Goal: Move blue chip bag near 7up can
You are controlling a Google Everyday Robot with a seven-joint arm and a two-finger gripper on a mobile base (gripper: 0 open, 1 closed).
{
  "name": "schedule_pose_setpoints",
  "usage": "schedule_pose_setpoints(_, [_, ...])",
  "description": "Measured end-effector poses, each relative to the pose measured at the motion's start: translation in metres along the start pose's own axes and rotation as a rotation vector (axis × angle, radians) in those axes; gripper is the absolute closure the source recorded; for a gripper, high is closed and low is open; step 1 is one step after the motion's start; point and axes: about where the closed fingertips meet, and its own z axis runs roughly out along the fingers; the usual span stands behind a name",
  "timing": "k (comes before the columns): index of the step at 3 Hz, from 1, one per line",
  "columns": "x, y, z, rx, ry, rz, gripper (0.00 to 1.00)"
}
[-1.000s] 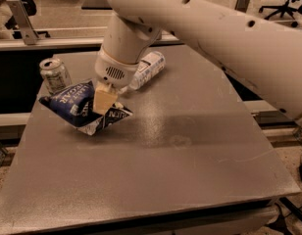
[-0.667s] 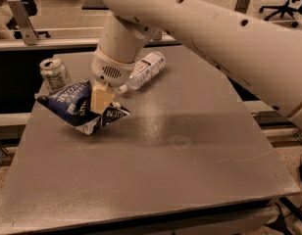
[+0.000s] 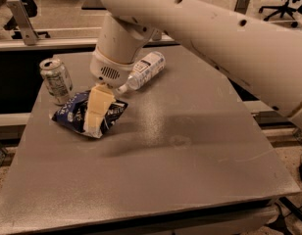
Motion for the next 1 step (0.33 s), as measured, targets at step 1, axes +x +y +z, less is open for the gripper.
schedule_pose_setpoints(1, [0.0000, 0.0000, 0.0000, 0.000, 0.000, 0.000, 0.00])
